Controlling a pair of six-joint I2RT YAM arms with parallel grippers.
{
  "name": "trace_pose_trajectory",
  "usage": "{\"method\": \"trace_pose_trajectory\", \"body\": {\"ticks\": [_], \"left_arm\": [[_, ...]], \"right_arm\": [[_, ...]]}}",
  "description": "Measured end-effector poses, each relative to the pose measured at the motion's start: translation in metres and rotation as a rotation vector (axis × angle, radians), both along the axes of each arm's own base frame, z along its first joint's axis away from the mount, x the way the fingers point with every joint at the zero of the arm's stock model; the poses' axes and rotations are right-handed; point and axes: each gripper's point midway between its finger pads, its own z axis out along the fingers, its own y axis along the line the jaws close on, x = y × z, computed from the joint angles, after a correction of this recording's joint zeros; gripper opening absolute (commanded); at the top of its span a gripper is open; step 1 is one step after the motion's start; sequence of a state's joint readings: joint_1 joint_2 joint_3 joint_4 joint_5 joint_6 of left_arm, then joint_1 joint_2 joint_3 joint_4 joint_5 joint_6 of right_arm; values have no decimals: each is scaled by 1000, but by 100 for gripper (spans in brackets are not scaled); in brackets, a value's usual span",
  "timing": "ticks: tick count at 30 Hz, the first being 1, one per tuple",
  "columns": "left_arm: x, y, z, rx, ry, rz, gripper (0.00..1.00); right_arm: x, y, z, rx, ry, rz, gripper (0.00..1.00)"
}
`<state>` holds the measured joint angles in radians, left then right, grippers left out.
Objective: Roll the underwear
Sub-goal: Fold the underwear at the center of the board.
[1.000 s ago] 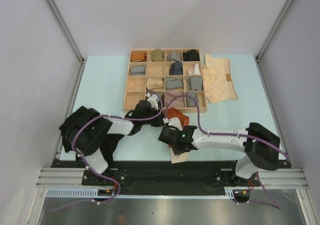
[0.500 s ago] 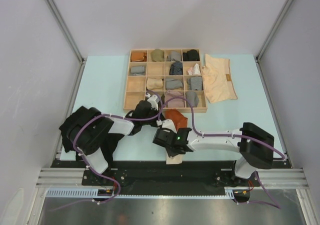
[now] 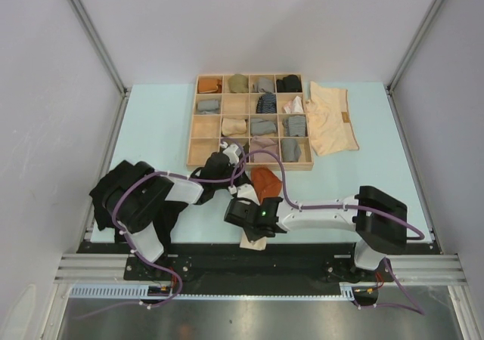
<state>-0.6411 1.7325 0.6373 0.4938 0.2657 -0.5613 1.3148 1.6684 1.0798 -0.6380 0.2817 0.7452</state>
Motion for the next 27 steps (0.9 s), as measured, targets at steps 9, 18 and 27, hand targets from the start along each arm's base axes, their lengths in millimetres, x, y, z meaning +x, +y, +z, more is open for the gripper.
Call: {"method": "trace_pose_trajectory", "body": {"ticks": [9,18,27], "left_arm": [[0,2,16,1,-7,12,28],[-4,5,33,-7,-34,15,33],[-43,13,3,39,72,-1,36]], "right_arm": [[5,-13,-1,-13,-4,-44,0],[9,-41,4,7,1,-108,0],[7,-42,1,7,12,-122,0]]}}
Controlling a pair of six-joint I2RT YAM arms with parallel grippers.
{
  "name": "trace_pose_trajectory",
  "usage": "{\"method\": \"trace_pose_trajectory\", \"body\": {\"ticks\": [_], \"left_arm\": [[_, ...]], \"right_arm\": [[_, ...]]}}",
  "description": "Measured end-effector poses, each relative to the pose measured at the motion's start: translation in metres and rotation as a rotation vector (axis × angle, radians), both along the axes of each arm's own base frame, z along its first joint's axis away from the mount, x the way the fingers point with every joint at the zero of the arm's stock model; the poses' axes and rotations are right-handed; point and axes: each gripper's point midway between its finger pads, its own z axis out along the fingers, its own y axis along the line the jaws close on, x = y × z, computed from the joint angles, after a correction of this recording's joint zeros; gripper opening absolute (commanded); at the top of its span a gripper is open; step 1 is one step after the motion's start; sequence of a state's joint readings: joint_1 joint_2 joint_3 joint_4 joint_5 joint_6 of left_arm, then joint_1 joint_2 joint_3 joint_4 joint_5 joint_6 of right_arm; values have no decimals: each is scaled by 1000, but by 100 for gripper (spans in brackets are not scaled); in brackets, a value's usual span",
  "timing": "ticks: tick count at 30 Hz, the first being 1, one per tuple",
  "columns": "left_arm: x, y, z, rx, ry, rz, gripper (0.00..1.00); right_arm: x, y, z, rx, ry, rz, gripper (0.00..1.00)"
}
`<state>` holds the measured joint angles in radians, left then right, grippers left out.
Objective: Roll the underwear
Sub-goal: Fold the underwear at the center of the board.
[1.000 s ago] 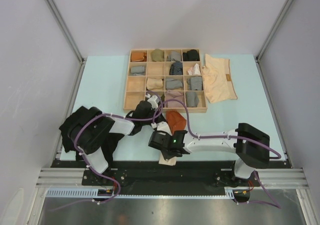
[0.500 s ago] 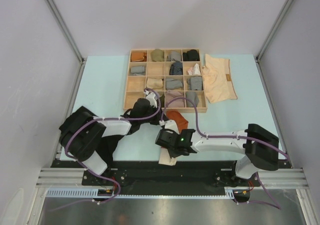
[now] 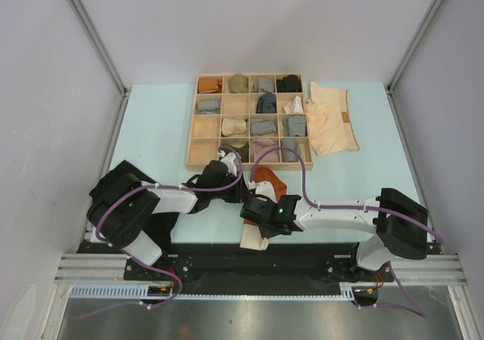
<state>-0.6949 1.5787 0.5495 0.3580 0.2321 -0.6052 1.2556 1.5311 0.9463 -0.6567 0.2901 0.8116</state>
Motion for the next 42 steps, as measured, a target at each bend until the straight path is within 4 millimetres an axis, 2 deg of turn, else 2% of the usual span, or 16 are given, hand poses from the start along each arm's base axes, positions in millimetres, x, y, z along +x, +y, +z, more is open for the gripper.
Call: {"method": "trace_pose_trajectory", "body": {"ticks": [3,6,7,10,17,24,35,42], "left_arm": [[-3,-3,0,-15,7,-3,34],[-5,-7,-1,-22,12,-6,19],[-5,-7,-2,-22,16,-6,9],[-6,-8,-6,-22,30,1,0],[-5,-15,-6,-52,25,13,0],[-6,-15,-6,-79,26,52,0],[-6,-15,-6,-102,38,87,0],[-5,-16,-6,-106,42,92,0]], "right_arm": [[0,0,0,1,1,-3,0],[0,0,0,2,1,-7,0],[0,0,0,3,1,-7,0],[0,0,0,3,1,-6,0],[-1,5,3,13,-4,1,0],[2,33,18,84,-37,20,0],[0,56,3,52,-31,51,0],[-8,67,4,63,-22,80,0]]}}
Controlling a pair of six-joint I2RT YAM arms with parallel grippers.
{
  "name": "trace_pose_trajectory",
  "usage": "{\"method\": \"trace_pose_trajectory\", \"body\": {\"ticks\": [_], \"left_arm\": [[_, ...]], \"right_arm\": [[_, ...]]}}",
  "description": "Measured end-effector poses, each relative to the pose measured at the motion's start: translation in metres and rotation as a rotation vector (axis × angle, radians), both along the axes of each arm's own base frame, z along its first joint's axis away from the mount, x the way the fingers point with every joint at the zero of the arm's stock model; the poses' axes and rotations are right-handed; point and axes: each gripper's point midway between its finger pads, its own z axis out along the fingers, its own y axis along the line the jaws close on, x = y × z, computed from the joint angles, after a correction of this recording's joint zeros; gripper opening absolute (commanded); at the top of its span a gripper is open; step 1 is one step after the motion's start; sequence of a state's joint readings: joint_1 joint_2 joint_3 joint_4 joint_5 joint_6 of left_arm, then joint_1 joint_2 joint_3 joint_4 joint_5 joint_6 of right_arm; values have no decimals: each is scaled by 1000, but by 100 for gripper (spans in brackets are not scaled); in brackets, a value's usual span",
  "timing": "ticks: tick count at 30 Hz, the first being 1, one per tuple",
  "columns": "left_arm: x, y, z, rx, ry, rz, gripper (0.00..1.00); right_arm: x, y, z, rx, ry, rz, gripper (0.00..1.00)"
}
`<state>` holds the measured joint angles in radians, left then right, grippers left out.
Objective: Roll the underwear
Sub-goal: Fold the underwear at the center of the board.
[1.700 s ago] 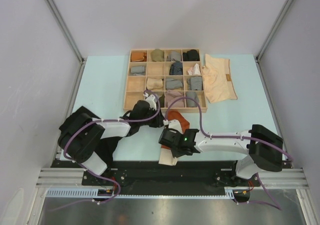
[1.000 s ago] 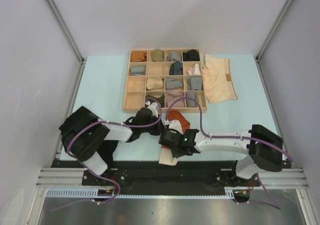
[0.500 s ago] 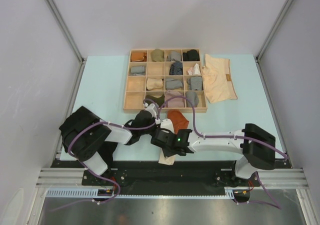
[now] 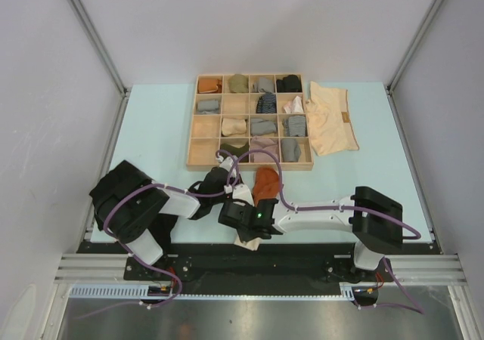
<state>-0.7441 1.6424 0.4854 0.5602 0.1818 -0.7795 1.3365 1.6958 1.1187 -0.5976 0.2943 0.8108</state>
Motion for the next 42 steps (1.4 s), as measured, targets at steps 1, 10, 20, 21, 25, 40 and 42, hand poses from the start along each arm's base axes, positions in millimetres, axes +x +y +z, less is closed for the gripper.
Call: {"method": "trace_pose_trajectory", "body": {"ticks": [1,10,20,21,25,40,42], "left_arm": [[0,0,0,0,0,0,0],[0,1,0,-6,0,7,0],[-1,1,0,-10,0,8,0],[-1,1,0,-9,0,8,0],[-1,1,0,-11,3,11,0],[-7,7,5,41,-13,-7,49],[-8,7,11,54,-27,-18,59]], "right_arm": [[-2,2,0,3,4,6,0],[-4,5,-3,-3,7,11,0],[-4,8,-7,-6,7,8,16],[-3,8,-7,-6,7,8,25],[-4,10,-7,0,10,11,41],[21,-10,54,200,-52,-29,68],[44,-42,66,249,-78,-127,68]]}}
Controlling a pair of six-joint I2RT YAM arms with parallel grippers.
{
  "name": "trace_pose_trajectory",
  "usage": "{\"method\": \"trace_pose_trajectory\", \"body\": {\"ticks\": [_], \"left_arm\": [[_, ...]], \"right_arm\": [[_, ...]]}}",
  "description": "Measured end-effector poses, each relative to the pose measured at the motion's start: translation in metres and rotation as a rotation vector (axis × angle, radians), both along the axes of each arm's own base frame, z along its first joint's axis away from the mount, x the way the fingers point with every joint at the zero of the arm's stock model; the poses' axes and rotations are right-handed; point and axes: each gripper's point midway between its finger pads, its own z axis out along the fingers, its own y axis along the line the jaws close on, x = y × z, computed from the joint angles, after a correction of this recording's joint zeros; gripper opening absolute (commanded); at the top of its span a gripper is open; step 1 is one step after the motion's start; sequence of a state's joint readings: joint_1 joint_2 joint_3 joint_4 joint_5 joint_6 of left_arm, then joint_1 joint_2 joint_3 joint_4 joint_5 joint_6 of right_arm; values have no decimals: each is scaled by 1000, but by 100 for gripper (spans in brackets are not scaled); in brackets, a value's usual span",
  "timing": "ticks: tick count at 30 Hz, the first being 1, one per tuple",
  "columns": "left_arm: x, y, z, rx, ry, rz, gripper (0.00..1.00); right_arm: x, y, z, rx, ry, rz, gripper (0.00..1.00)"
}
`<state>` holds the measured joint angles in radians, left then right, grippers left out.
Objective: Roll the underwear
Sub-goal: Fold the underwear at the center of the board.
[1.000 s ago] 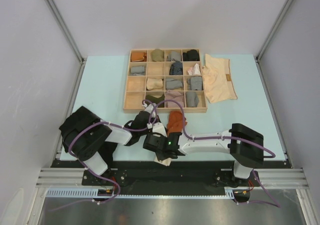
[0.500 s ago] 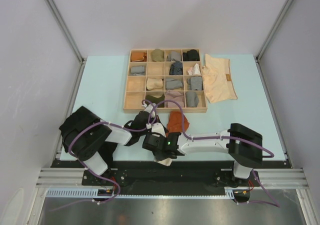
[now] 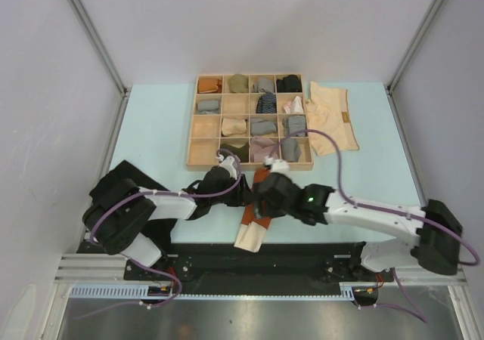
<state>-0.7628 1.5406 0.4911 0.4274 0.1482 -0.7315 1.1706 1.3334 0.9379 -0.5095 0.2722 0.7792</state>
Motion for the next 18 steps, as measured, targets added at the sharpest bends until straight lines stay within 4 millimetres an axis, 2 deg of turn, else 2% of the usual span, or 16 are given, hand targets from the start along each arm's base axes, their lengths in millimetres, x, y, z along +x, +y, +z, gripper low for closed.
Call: {"method": "trace_pose_trajectory", "body": {"ticks": [3,5,7,11,14,18], "left_arm": [[4,1,10,27,-31,-6,65],[9,2,19,42,-57,-2,66],[13,3,29,47,-85,6,66],[13,-1,38,45,-120,-5,57],[6,-10,34,49,-108,-41,50],[2,-21,22,66,-81,-73,50]], "right_arm": [[27,-43,-1,29,-4,-139,68],[33,-63,-12,12,11,-189,68],[33,-72,-24,-6,36,-205,68],[29,-80,-38,-22,70,-211,67],[29,-81,-43,-14,83,-220,67],[29,-85,-51,-6,99,-238,67]]}}
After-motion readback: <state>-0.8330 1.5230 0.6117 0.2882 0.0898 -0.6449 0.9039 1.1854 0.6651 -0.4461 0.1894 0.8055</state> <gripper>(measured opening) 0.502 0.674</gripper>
